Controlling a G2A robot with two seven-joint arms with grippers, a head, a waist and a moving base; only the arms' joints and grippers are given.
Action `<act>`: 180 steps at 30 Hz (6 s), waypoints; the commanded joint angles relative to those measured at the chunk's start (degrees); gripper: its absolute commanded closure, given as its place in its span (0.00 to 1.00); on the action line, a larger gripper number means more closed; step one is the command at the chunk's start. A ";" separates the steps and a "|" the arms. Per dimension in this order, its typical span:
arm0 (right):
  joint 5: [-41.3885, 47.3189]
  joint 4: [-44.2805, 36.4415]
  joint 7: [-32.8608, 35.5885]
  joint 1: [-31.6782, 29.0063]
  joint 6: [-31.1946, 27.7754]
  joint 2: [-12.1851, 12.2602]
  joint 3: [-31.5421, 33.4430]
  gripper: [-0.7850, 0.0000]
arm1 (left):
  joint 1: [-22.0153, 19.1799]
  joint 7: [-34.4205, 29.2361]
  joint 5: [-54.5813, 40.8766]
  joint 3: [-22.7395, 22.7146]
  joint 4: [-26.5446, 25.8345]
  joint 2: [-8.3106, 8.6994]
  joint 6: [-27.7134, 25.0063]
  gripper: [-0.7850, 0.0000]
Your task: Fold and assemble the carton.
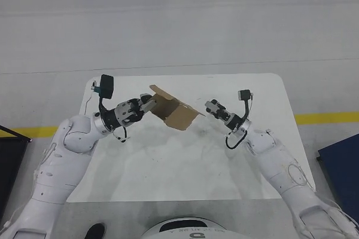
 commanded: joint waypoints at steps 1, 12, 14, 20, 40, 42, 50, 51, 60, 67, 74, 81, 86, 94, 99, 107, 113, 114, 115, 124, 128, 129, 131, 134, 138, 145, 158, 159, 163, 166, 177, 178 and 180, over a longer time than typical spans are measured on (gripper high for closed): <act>-0.90 -0.73 0.55 -0.06 -0.19 -0.08 -0.51 0.00 | -0.34 -0.05 -0.10 0.20 0.37 -0.03 0.02 1.00; -3.02 -6.14 3.89 -0.81 -2.80 -0.56 -3.55 0.00 | -1.55 -2.33 -2.43 2.55 2.04 -0.12 -0.70 1.00; -2.77 -6.86 4.59 -0.97 -3.58 -0.55 -3.83 0.00 | -1.70 -2.69 -3.38 2.87 2.47 -0.11 -0.82 1.00; -3.30 -7.51 4.97 -1.21 -3.85 -0.43 -3.64 0.00 | -1.86 -3.31 -6.47 3.39 3.52 -0.03 -0.96 1.00; -11.51 -11.17 -0.71 -4.13 -0.78 0.41 0.19 0.00 | -2.91 -20.38 -34.99 8.99 9.73 0.20 11.53 1.00; -11.82 -11.70 -1.63 -4.74 -0.98 0.59 1.12 0.00 | -2.87 -22.73 -38.15 9.17 10.15 0.25 13.47 1.00; -10.62 -13.73 -1.56 -6.59 -2.66 1.09 2.82 0.00 | -2.76 -28.65 -47.86 9.01 11.26 0.19 18.51 1.00; -10.01 -13.89 -1.39 -6.73 -3.22 1.11 2.80 0.00 | -2.67 -28.85 -49.23 9.01 11.34 0.12 18.93 1.00; -4.89 -13.07 -1.53 -7.05 -5.77 1.35 3.99 0.00 | -2.78 -26.85 -57.69 7.84 11.79 -0.63 19.74 1.00; -4.89 -13.07 -1.53 -7.05 -5.77 1.35 3.99 0.00 | -2.74 -26.61 -57.56 7.83 11.68 -0.64 19.95 1.00; -16.76 -16.84 -5.69 -8.75 -2.67 1.67 6.40 0.00 | -1.55 -30.71 -65.02 9.92 11.60 -1.11 35.21 1.00; -27.78 -20.44 -12.70 -11.27 -0.18 1.73 8.36 0.00 | -2.21 -36.39 -73.07 11.52 13.12 -1.86 47.06 1.00; -32.64 -22.69 -15.67 -12.75 0.21 1.77 8.90 0.00 | -3.04 -37.34 -71.95 12.14 14.63 -2.03 52.17 1.00; -39.79 -25.03 -17.89 -13.86 -0.74 1.91 9.11 0.00 | -3.14 -37.66 -72.50 12.21 14.93 -2.52 53.73 1.00; -43.85 -25.72 -18.49 -14.05 1.15 1.81 8.36 0.00 | -3.30 -38.94 -69.86 12.31 14.75 -2.52 54.30 1.00; -46.78 -25.35 -18.74 -13.40 4.59 1.47 6.54 0.00 | -2.99 -41.19 -68.08 12.10 14.36 -2.58 54.22 1.00; -43.75 -25.92 -19.89 -13.85 1.81 1.57 6.98 0.00 | -2.48 -40.07 -70.09 10.70 14.51 -2.75 53.23 1.00; -42.60 -26.07 -20.10 -14.09 0.68 1.63 7.21 0.00 | -2.43 -40.11 -70.37 10.49 14.53 -2.77 53.24 1.00; -41.47 -26.21 -20.16 -14.30 -0.42 1.70 7.46 0.00 | -2.39 -40.18 -70.38 10.36 14.52 -2.78 53.30 1.00; -34.61 -27.14 -18.79 -15.46 -5.80 2.29 9.12 0.00 | -1.94 -40.72 -68.31 9.45 14.25 -2.75 52.73 1.00; -33.36 -27.41 -17.96 -15.65 -6.01 2.47 9.59 0.00 | -1.71 -40.80 -68.33 9.09 14.06 -2.80 52.77 1.00; -33.20 -27.58 -17.69 -15.70 -6.18 2.50 9.61 0.00 | -1.64 -40.86 -68.44 9.02 14.03 -2.83 52.85 1.00; -33.92 -27.86 -16.20 -15.70 -6.17 2.60 9.31 0.00 | -1.56 -40.99 -68.23 8.93 14.05 -2.85 52.97 1.00; -36.01 -28.10 -14.79 -15.38 -4.06 2.61 8.94 0.00 | -1.45 -41.26 -67.64 8.97 13.92 -2.89 53.11 1.00; -37.91 -28.61 -15.16 -15.31 -2.45 2.49 8.29 0.00 | -1.40 -41.40 -65.17 9.26 13.63 -2.90 52.62 1.00; -40.88 -28.71 -15.61 -15.22 0.17 2.35 7.41 0.00 | -1.18 -41.81 -64.99 9.27 13.61 -3.06 52.75 1.00; -39.72 -28.11 -17.15 -15.50 -0.06 2.57 8.69 0.00 | -1.07 -41.74 -69.18 7.97 13.99 -3.50 53.46 1.00; -38.41 -28.03 -17.43 -15.71 -0.90 2.63 9.01 0.00 | -1.19 -41.66 -68.79 7.84 14.16 -3.49 53.34 1.00; -34.38 -28.39 -17.91 -16.44 -4.20 2.92 10.29 0.00 | -1.33 -41.90 -66.98 7.84 14.35 -3.46 53.33 1.00; -33.45 -28.80 -16.92 -16.67 -4.96 3.05 10.35 0.00 | -1.22 -41.81 -66.55 7.88 14.32 -3.51 53.38 1.00; -38.34 -29.43 -13.95 -15.77 -2.26 2.99 8.37 0.00 | -1.12 -41.83 -64.21 8.31 14.06 -3.70 53.07 1.00; -38.65 -29.42 -14.02 -15.68 -2.13 2.96 8.16 0.00 | -1.11 -41.86 -64.19 8.27 14.06 -3.71 53.09 1.00; -39.18 -29.32 -14.08 -15.49 -2.13 2.93 7.84 0.00 | -1.04 -42.07 -64.30 8.18 14.09 -3.73 53.16 1.00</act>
